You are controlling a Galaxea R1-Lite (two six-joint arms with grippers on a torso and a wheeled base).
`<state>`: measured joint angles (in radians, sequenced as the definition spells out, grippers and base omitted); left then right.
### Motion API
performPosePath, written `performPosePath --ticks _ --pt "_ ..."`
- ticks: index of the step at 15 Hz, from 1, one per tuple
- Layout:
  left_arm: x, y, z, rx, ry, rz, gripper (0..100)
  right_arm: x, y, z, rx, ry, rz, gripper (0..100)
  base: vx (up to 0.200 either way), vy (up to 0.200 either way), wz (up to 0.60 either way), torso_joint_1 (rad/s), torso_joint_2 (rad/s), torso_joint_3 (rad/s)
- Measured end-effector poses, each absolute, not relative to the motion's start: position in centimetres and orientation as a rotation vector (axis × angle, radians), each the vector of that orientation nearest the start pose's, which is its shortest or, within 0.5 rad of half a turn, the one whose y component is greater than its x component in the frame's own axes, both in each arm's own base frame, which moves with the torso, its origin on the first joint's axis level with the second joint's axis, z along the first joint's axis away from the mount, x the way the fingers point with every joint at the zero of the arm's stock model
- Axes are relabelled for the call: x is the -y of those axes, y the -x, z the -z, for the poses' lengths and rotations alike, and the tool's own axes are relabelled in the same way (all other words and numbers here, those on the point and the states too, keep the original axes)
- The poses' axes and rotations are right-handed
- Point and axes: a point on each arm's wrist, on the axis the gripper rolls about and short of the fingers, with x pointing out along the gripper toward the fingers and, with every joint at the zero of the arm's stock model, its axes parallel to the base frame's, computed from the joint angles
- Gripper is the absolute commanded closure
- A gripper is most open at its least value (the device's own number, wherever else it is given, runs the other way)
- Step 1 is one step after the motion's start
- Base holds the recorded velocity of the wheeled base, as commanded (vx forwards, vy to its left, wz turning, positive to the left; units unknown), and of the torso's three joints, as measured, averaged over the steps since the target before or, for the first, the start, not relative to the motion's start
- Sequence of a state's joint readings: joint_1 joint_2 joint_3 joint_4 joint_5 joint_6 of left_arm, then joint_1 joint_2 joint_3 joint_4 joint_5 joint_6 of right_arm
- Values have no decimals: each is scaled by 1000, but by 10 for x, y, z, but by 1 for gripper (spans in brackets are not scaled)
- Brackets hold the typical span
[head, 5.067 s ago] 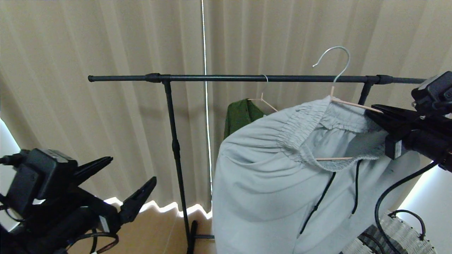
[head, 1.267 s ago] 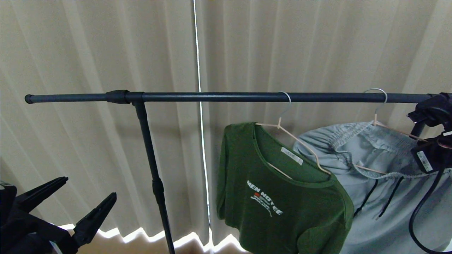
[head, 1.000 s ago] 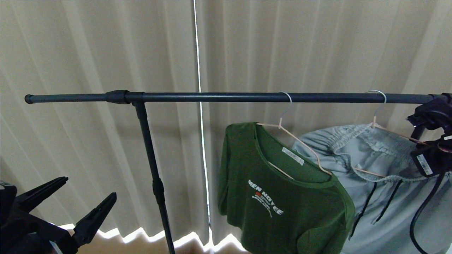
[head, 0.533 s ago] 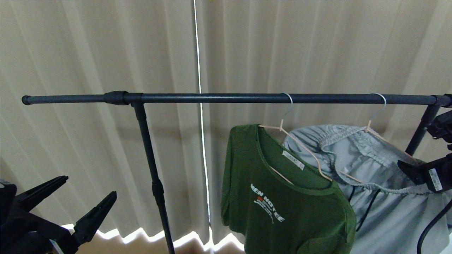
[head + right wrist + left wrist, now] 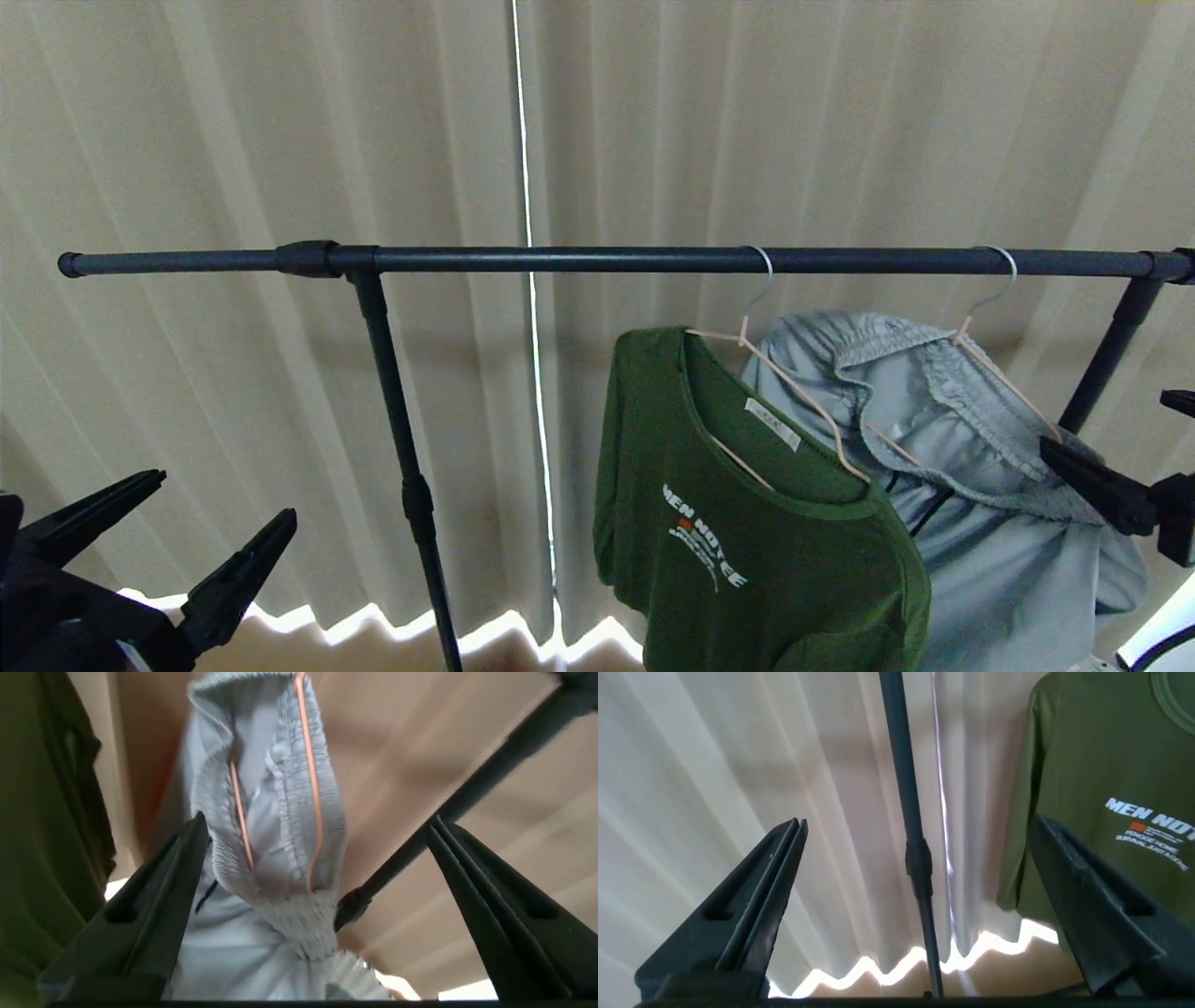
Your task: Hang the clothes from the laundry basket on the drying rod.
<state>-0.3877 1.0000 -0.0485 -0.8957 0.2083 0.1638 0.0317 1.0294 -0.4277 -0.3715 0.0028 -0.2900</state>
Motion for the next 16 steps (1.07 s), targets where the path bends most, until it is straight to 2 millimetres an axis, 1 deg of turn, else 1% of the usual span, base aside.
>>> performPosePath --ticks 3,6,7,10,11,13,16 --pt "22 -81 -143 -38 -176 97 0 -3 -101 -187 -166 291 -62 0 0 0 0 0 0 0" --pt "7 -59 -128 -120 -191 -22 0 -2 -67 -161 -168 292 -51 0 0 0 0 0 0 0" --pt "4 -49 -123 -145 -195 -48 0 -1 -57 -152 -188 289 -41 0 0 0 0 0 0 0" --pt "-4 -12 -98 -217 -197 -102 0 1 -25 -125 -295 267 -3 0 0 0 0 0 0 0" --pt "-6 -1 -92 -208 -168 -130 0 1 -16 -118 -311 261 26 0 0 0 0 0 0 0" --pt "-7 12 -84 -225 -119 -186 0 1 -1 -105 -350 252 86 0 0 0 0 0 0 0" --pt "-6 19 -85 -179 -84 -320 0 -1 13 -96 -313 243 117 0 0 0 0 0 0 0"
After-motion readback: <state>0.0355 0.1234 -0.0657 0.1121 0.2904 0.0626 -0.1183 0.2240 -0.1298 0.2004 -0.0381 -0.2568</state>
